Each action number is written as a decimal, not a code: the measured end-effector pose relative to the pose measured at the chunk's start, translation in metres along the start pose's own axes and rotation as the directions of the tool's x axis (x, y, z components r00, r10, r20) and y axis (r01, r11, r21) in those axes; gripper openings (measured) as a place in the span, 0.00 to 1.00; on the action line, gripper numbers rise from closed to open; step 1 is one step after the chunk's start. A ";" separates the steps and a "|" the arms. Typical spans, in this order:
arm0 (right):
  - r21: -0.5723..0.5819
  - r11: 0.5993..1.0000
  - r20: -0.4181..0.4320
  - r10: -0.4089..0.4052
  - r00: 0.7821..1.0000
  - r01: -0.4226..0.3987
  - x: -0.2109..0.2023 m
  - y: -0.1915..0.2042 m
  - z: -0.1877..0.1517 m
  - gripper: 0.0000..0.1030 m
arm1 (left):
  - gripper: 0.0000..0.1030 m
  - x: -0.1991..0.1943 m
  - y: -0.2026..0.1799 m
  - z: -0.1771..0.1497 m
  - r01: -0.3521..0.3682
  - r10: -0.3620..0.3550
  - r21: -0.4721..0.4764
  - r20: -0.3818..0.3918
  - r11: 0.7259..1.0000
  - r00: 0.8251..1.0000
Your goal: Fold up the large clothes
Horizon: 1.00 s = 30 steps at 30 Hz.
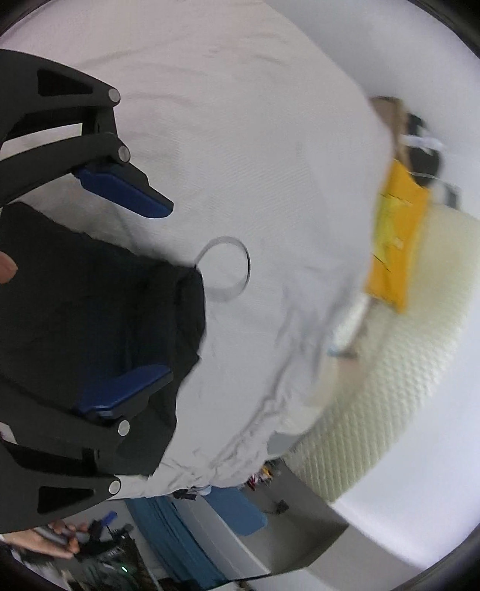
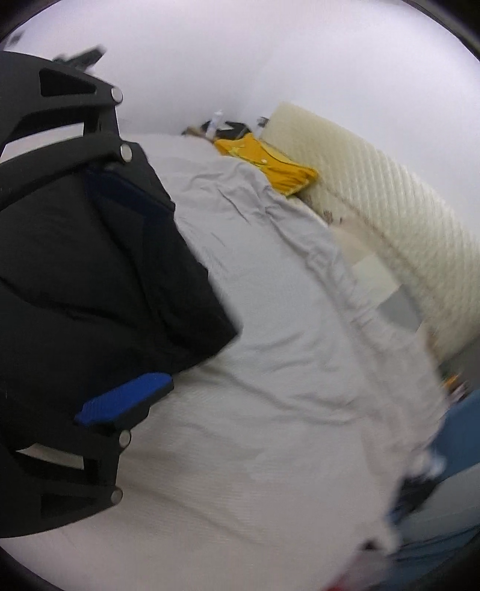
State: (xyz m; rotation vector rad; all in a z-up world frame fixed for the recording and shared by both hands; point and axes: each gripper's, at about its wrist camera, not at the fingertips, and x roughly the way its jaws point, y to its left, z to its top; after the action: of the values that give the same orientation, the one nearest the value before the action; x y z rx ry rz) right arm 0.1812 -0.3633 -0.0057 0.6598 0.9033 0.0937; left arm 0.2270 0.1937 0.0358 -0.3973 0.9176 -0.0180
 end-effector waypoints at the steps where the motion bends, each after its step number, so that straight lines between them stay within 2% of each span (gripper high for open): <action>1: -0.043 0.999 0.018 -0.015 1.000 0.016 -0.003 0.013 -0.003 0.86 | 0.80 -0.002 -0.012 -0.004 0.007 -0.008 0.026 0.019 1.000 1.000; 3: -0.149 0.988 0.065 -0.039 0.997 0.049 -0.006 0.046 -0.013 0.88 | 0.80 0.001 -0.040 -0.014 0.029 -0.033 0.081 0.044 0.996 0.999; 5: -0.238 0.970 0.081 -0.033 0.996 0.051 0.001 0.073 -0.026 0.99 | 0.81 0.007 -0.066 -0.025 0.038 -0.046 0.124 0.060 0.992 0.997; 9: -0.400 0.909 0.126 -0.068 0.990 0.114 0.031 0.118 -0.061 1.00 | 0.81 0.033 -0.108 -0.049 0.027 -0.043 0.201 0.077 0.979 0.996; 11: -0.437 0.891 0.138 -0.073 0.988 0.127 0.048 0.127 -0.075 1.00 | 0.81 0.052 -0.124 -0.063 0.005 -0.027 0.250 0.081 0.968 0.996; 14: -0.453 0.879 0.142 -0.090 0.986 0.146 0.085 0.127 -0.094 1.00 | 0.81 0.091 -0.142 -0.081 -0.057 0.036 0.320 0.069 0.946 0.997; 16: -0.451 0.876 0.146 -0.116 0.983 0.170 0.105 0.121 -0.099 1.00 | 0.81 0.116 -0.149 -0.089 -0.104 0.077 0.353 0.090 0.930 0.993; 18: -0.433 0.884 0.134 -0.133 0.982 0.179 0.123 0.112 -0.099 1.00 | 0.81 0.135 -0.153 -0.093 -0.122 0.098 0.372 0.084 0.920 0.992; 23: -0.378 0.911 0.127 -0.125 0.984 0.164 0.149 0.097 -0.086 1.00 | 0.81 0.165 -0.158 -0.083 -0.135 0.107 0.372 0.095 0.918 0.990; 30: -0.384 0.898 0.124 -0.179 0.976 0.214 0.189 0.097 -0.069 1.00 | 0.81 0.207 -0.163 -0.067 -0.187 0.161 0.400 0.099 0.897 0.982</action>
State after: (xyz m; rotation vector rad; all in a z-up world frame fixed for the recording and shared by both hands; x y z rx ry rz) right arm 0.2664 -0.1867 -0.1125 0.1905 0.8317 0.0633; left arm 0.3263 -0.0173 -0.1039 0.0755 0.8574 -0.0321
